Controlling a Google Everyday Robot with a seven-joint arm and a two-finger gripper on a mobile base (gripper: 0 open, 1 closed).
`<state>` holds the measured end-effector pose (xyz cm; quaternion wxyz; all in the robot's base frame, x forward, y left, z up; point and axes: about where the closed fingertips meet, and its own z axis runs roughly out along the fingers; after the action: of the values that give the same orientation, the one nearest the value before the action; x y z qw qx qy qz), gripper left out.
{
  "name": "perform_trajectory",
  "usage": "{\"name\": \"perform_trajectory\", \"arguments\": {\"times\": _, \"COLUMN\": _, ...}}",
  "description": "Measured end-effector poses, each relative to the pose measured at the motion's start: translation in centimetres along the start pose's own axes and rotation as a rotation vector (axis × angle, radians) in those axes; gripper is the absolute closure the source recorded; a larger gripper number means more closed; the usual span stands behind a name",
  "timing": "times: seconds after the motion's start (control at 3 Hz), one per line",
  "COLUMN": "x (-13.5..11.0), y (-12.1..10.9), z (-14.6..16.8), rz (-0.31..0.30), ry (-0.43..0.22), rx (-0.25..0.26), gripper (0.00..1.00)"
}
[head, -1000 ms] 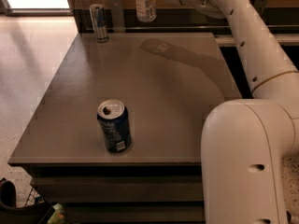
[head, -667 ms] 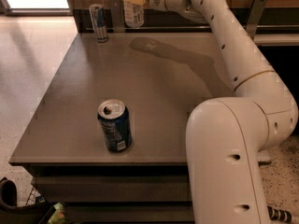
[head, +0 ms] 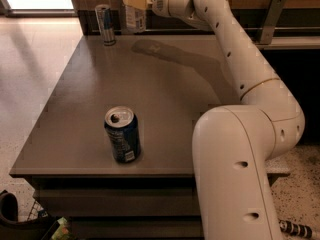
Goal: Move blue plastic bottle near redbull can
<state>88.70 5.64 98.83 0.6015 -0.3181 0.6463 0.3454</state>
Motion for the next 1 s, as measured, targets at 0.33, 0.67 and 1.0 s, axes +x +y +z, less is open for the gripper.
{"name": "perform_trajectory", "arguments": {"times": 0.33, "x": 1.6, "y": -0.3, "z": 0.9, "rz": 0.000, "ry": 0.018, "rx": 0.014, "gripper": 1.00}}
{"name": "perform_trajectory", "arguments": {"times": 0.67, "x": 3.6, "y": -0.6, "z": 2.0, "rz": -0.020, "ry": 0.009, "rx": 0.030, "gripper": 1.00}}
{"name": "perform_trajectory", "arguments": {"times": 1.0, "x": 5.2, "y": -0.8, "z": 2.3, "rz": -0.067, "ry": -0.021, "rx": 0.042, "gripper": 1.00}}
